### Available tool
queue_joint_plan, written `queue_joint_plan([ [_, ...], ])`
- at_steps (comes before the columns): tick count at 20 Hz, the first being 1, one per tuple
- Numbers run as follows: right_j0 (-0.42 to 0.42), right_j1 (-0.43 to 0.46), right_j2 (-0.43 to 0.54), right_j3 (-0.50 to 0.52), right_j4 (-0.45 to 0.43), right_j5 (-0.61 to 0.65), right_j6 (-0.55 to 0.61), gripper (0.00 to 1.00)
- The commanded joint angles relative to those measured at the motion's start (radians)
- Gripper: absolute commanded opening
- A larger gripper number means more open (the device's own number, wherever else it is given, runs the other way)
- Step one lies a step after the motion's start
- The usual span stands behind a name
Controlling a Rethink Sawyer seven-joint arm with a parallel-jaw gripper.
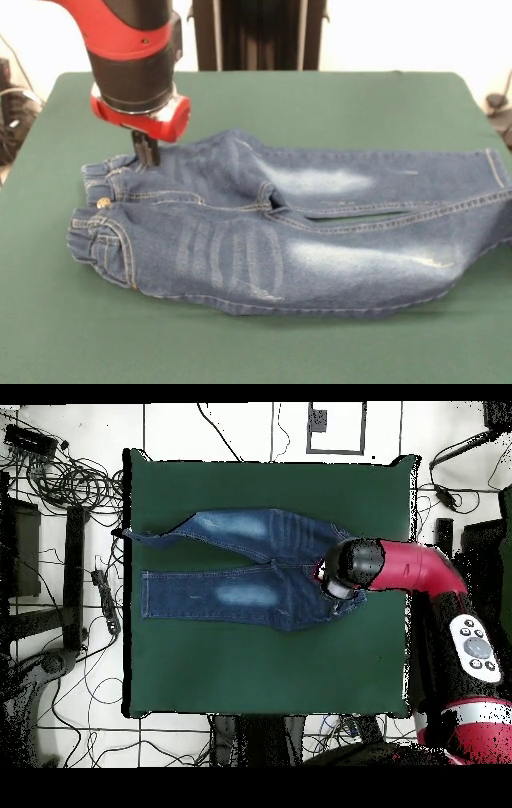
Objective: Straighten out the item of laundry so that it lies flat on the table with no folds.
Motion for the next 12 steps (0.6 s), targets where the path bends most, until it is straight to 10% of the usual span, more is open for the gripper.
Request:
queue_joint_plan([
  [1,0.083,0.089,0.047,-0.118,0.053,0.131,-0.015,0.00],
  [12,0.158,0.192,0.002,-0.180,0.078,0.049,0.131,0.00],
])
